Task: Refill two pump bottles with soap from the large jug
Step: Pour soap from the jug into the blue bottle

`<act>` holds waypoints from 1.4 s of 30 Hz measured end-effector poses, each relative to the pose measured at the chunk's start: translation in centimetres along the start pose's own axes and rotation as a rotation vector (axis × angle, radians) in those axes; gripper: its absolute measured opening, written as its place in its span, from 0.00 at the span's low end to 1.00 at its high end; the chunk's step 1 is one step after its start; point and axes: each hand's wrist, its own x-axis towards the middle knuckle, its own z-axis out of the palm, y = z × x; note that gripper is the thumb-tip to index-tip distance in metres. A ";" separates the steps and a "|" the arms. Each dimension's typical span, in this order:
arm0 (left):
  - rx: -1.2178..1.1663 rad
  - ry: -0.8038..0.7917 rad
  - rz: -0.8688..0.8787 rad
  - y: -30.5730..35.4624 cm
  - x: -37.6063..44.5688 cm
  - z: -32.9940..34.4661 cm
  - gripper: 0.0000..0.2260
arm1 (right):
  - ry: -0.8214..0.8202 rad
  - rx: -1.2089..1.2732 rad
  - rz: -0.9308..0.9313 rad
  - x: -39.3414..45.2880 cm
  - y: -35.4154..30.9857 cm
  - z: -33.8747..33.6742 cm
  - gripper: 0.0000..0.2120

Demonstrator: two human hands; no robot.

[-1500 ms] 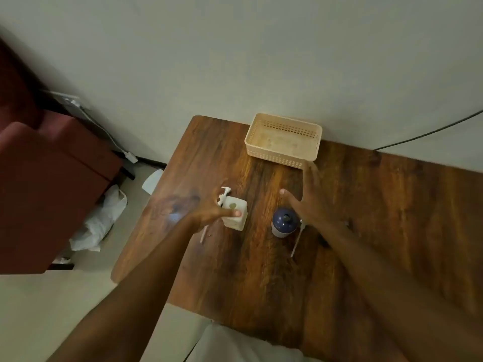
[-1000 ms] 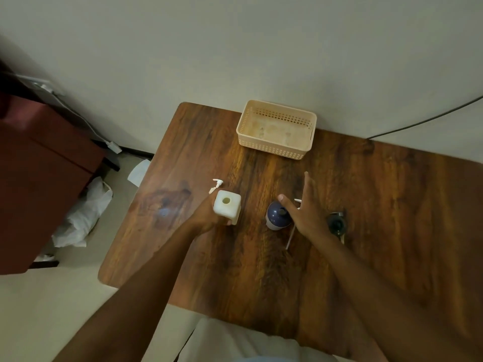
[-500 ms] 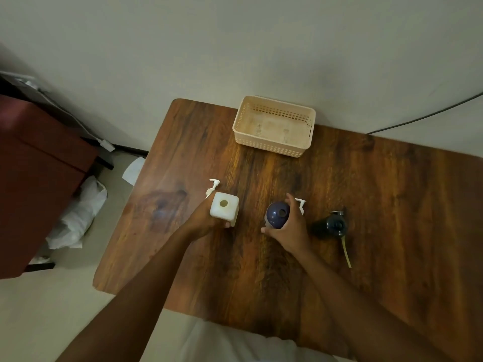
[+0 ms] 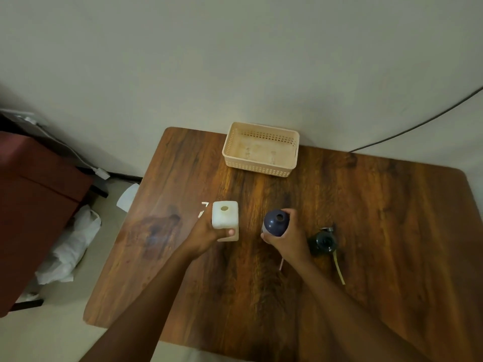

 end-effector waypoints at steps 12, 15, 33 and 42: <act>-0.025 -0.065 0.216 15.1 0.3 2.2 0.37 | 0.131 0.176 -0.281 0.6 -10.3 -11.1 0.36; 0.008 -0.043 0.319 19.2 -0.7 3.1 0.31 | 0.150 0.242 -0.338 -0.1 -12.9 -14.0 0.36; 0.342 -0.062 0.630 32.3 -5.0 6.0 0.25 | 0.068 0.269 -0.594 -4.5 -19.3 -24.0 0.31; 0.506 -0.138 0.659 33.9 -5.5 6.6 0.29 | 0.010 0.168 -0.587 -5.2 -19.3 -25.9 0.38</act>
